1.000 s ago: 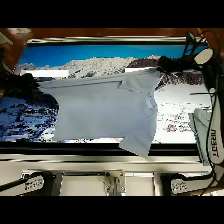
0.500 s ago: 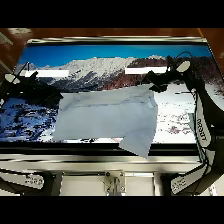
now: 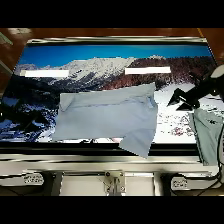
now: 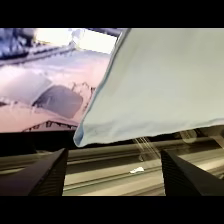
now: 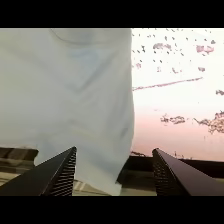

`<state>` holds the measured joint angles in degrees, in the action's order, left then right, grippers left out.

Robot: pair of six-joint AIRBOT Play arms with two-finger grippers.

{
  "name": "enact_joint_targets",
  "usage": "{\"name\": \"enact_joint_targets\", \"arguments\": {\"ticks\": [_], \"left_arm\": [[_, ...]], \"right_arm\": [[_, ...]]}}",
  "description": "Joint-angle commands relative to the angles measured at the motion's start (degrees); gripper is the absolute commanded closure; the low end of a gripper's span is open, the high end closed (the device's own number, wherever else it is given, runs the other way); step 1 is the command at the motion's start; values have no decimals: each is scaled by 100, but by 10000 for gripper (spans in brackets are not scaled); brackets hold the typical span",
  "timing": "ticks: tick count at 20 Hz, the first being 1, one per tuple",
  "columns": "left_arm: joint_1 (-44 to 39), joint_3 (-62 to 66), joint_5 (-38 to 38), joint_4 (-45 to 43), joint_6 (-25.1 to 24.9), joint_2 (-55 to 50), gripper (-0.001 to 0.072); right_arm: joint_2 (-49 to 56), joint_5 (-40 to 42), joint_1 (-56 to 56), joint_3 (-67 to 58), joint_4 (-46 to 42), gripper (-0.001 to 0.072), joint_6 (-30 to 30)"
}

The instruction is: Fold the shirts.

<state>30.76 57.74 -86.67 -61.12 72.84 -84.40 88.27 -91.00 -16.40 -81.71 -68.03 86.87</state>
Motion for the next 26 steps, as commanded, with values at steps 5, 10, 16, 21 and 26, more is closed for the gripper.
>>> {"name": "enact_joint_targets", "arguments": {"ticks": [5,10,16,21,26], "left_arm": [[876,-1606,876,516,-645,345,-7],[278,-1711,1333,638,-616,339,-5],[-216,-1858,1423,901,-459,181,2],[-492,-1965,1556,1045,-404,-26,531],[-566,-1954,1554,1038,-426,-11,670]], "right_arm": [[-708,334,-278,1663,509,125,-404],[-708,516,-278,1853,627,125,-409],[-708,514,-278,1853,629,125,-411],[-708,479,-278,1853,599,125,-389],[-708,304,-284,2103,26,125,-374]]}}
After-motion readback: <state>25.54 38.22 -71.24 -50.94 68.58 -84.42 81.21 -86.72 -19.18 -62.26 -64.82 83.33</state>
